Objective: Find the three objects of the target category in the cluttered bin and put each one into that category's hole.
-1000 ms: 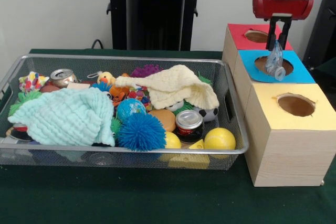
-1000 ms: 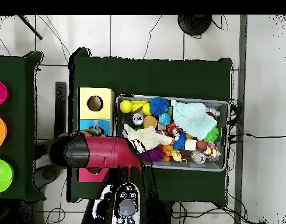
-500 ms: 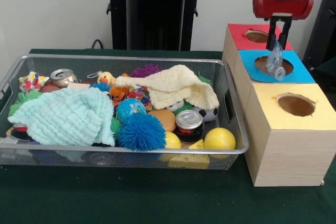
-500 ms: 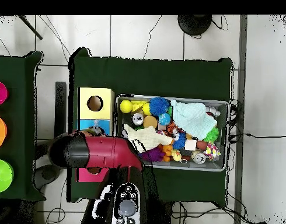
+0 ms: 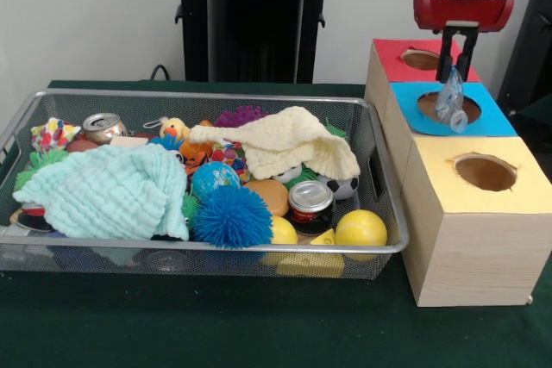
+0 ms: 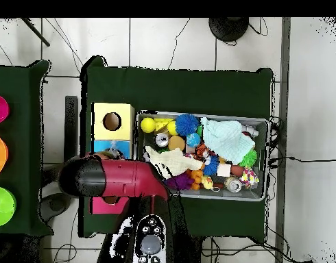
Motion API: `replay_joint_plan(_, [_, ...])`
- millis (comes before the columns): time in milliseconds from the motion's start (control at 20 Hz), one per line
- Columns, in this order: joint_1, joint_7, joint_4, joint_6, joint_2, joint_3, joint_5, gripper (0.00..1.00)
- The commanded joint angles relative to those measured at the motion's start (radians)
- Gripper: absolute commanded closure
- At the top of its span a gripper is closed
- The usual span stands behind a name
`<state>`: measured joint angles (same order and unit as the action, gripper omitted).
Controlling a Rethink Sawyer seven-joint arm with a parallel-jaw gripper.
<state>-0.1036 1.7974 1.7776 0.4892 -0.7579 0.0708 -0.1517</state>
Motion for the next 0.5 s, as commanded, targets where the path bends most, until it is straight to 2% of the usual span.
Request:
replay_joint_plan(50, [0.075, 0.104, 0.022, 0.014, 0.045, 0.006, 0.04, 1.0])
replay_joint_plan(100, [0.077, 0.105, 0.021, 0.022, 0.045, 0.006, 0.037, 1.0])
replay_joint_plan(150, [0.079, 0.105, 0.02, 0.031, 0.046, 0.005, 0.034, 0.0])
replay_joint_plan(300, [0.044, 0.133, -0.012, 0.076, 0.049, 0.055, 0.052, 0.0])
replay_joint_plan(500, [0.043, 0.125, -0.021, 0.091, 0.039, 0.053, 0.048, 0.0])
